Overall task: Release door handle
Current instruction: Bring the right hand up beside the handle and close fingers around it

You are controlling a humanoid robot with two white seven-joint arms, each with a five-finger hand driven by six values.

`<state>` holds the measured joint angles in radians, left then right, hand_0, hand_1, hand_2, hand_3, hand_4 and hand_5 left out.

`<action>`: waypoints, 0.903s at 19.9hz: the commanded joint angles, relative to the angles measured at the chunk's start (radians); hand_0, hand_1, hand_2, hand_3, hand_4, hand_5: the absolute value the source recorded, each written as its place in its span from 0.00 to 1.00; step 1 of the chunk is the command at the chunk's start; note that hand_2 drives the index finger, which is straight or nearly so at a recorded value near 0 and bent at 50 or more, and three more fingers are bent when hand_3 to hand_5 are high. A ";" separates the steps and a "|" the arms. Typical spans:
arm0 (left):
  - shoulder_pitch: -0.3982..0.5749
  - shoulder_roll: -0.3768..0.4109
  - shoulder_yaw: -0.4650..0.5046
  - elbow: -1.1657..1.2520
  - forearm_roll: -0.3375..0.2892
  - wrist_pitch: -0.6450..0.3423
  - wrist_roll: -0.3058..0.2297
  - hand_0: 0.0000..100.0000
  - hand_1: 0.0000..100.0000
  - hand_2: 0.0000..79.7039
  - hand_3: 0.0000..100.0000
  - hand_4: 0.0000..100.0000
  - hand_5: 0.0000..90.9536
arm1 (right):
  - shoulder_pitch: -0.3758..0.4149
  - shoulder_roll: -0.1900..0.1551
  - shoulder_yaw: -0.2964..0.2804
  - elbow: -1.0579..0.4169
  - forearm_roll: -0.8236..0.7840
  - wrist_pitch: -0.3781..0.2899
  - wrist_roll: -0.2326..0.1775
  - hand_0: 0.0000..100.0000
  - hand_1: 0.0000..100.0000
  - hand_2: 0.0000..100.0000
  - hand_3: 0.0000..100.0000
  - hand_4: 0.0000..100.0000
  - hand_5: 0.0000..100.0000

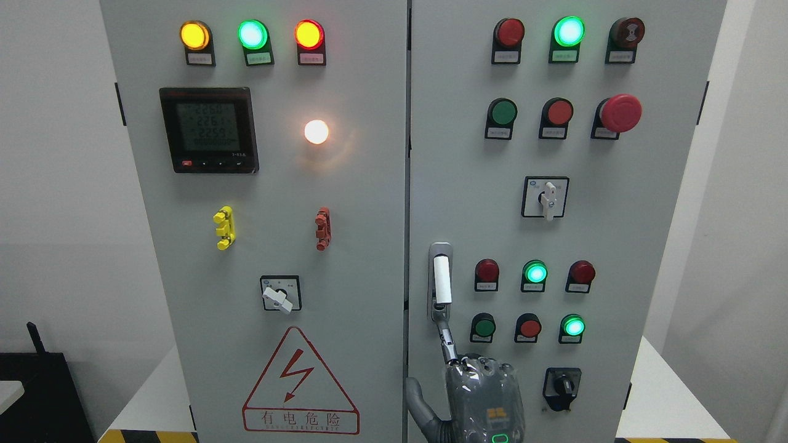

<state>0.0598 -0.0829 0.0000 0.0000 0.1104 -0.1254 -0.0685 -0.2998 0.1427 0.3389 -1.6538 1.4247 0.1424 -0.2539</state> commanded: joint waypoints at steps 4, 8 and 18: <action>0.000 0.000 -0.012 -0.015 0.000 0.000 0.001 0.12 0.39 0.00 0.00 0.00 0.00 | 0.042 0.005 -0.030 -0.067 -0.013 -0.017 -0.018 0.52 0.30 0.68 1.00 0.90 0.95; 0.000 0.000 -0.012 -0.015 0.000 0.000 -0.001 0.12 0.39 0.00 0.00 0.00 0.00 | 0.039 0.005 -0.060 -0.073 -0.113 -0.029 -0.041 0.44 0.24 0.80 1.00 0.89 0.95; 0.000 0.000 -0.012 -0.015 0.000 0.000 -0.001 0.12 0.39 0.00 0.00 0.00 0.00 | 0.007 0.005 -0.067 -0.083 -0.190 -0.003 -0.025 0.41 0.19 1.00 1.00 1.00 0.98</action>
<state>0.0598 -0.0828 0.0000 0.0000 0.1102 -0.1254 -0.0686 -0.2725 0.1458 0.2927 -1.7146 1.2734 0.1283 -0.2896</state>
